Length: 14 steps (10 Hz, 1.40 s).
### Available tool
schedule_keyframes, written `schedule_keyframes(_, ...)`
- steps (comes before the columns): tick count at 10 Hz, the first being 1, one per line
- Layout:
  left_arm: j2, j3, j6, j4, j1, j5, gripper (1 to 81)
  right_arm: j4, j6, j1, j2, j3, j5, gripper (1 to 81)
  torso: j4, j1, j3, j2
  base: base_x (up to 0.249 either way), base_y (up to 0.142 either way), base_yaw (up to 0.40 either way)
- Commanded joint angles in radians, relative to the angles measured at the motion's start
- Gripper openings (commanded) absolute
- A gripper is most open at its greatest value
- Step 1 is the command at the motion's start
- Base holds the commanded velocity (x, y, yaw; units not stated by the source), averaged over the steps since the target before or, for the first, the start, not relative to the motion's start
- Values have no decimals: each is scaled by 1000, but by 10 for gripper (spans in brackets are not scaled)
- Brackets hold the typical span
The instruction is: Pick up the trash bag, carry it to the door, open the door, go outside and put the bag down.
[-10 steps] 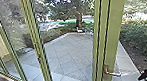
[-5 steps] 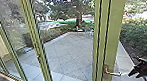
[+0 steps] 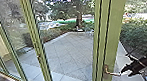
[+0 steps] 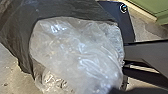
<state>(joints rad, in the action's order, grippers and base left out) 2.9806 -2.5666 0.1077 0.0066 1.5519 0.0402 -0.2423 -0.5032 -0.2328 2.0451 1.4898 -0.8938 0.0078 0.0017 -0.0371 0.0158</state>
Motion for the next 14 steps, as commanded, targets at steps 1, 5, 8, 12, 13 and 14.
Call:
schedule_keyframes(1, 3, -12, 3, -10, -37, 66, 10, -25, -63, 134, 14, 62, 35, 811, 0, 0, 0, 0, 0, 0, 0)
schedule_keyframes(5, 11, -21, 3, -10, -39, 67, 10, -18, -133, 111, 77, 145, 36, 811, 0, 0, 0, 0, 0, 0, 0)
schedule_keyframes(8, 11, -24, 3, -11, -38, 67, 10, -22, -159, 92, 126, 227, 36, 811, 0, 0, 0, 0, 0, 0, 0)
schedule_keyframes(12, 11, -24, 3, -11, -37, 67, 10, -18, -219, 51, 166, 280, 52, 811, 0, 0, 0, -1, 0, 0, 0)
schedule_keyframes(13, 11, -24, 3, -11, -37, 67, 10, -18, -231, 40, 174, 294, 61, 811, 0, 0, 0, -1, 0, 0, 0)
schedule_keyframes(14, 11, -24, 3, -13, -37, 67, 10, -17, -241, 31, 178, 297, 81, 811, 0, 0, 0, -1, 0, 0, 0)
